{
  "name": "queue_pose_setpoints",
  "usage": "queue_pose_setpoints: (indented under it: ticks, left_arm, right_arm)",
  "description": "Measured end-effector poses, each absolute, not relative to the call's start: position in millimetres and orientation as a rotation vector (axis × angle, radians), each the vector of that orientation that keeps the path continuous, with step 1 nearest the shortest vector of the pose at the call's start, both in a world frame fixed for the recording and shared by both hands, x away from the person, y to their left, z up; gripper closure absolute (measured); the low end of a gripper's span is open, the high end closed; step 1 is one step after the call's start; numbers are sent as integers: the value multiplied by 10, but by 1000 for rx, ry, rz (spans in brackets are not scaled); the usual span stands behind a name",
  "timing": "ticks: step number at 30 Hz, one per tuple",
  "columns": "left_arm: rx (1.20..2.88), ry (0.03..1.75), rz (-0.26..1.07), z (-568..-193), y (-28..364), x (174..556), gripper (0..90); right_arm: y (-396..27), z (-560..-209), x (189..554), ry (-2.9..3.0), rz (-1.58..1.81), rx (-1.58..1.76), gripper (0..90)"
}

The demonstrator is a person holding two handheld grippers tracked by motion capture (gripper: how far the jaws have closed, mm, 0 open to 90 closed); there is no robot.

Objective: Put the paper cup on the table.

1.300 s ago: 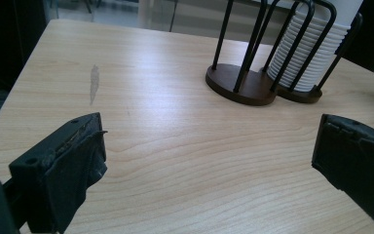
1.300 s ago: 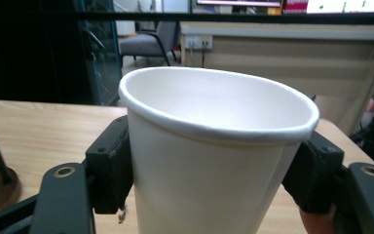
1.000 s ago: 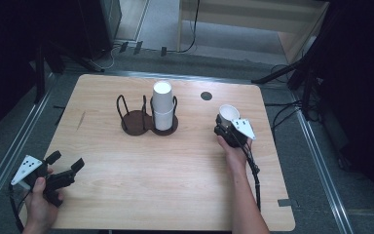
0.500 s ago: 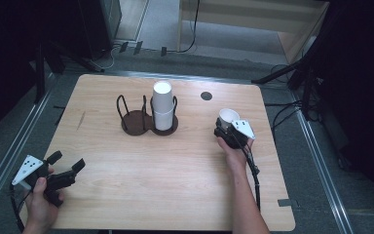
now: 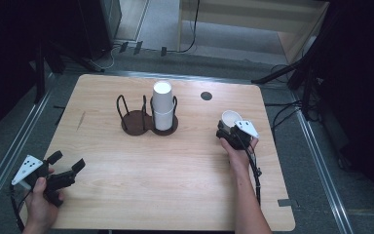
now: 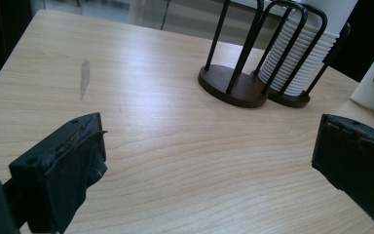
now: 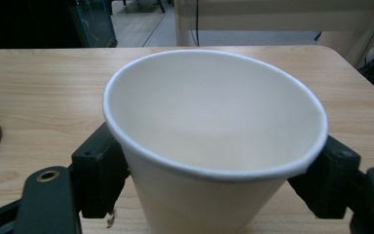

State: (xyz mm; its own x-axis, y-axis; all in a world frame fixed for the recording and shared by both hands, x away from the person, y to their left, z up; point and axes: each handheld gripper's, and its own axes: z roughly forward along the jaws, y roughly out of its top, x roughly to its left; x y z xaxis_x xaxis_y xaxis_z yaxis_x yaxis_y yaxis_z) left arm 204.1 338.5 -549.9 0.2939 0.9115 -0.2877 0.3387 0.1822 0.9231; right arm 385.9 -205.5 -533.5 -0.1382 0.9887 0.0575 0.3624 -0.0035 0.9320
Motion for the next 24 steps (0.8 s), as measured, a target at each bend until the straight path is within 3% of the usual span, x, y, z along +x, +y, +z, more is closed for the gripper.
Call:
queue_pose_setpoints:
  ticks: [10,24]
  left_arm:
    - [1382,1259,613,-5498,3385,2037,0]
    - [1392,1258,623,-5497,3370,2032,0]
  right_arm:
    - [-2011,-5243,3809,1650,1162,1409,0]
    - [-2145,-4980,3543,1653,1210,1359,0]
